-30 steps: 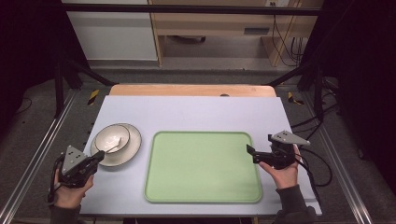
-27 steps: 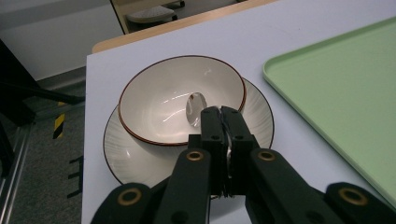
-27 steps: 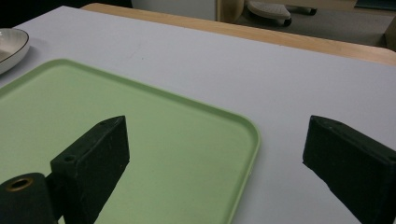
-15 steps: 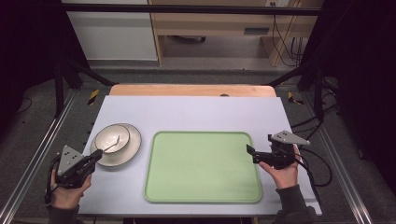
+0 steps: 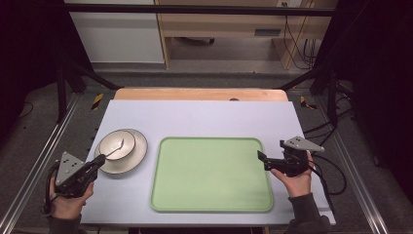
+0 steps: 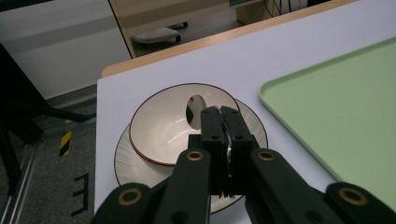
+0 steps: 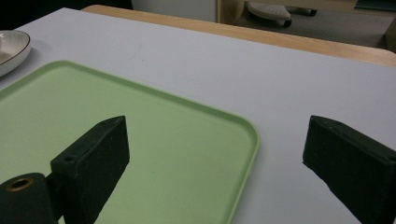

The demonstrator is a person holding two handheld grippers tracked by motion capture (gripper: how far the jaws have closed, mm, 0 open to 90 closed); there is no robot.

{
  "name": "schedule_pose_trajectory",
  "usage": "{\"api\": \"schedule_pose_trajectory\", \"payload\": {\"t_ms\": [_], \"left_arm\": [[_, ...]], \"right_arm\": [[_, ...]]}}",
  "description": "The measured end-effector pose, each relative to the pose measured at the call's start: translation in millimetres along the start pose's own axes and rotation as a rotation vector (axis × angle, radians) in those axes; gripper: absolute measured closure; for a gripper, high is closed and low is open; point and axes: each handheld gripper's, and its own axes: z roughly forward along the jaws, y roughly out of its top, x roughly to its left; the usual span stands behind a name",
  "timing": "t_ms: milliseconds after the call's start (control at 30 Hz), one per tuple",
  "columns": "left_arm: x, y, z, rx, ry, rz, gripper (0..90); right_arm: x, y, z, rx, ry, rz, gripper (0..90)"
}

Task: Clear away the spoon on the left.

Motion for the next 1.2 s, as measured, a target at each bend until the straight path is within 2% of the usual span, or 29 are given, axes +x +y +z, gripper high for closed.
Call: {"api": "schedule_pose_trajectory", "payload": {"t_ms": [767, 1200], "left_arm": [[-10.7, 12.7, -8.6, -0.05, -0.008, 0.033, 88.8], [-23.3, 23.9, -12.7, -0.086, -0.02, 0.064, 88.8]], "right_arm": [[-1.2, 1.2, -2.8, -0.01, 0.001, 0.0, 6.1], [-1.0, 2.5, -5.2, -0.017, 0.0, -0.005, 6.1]]}}
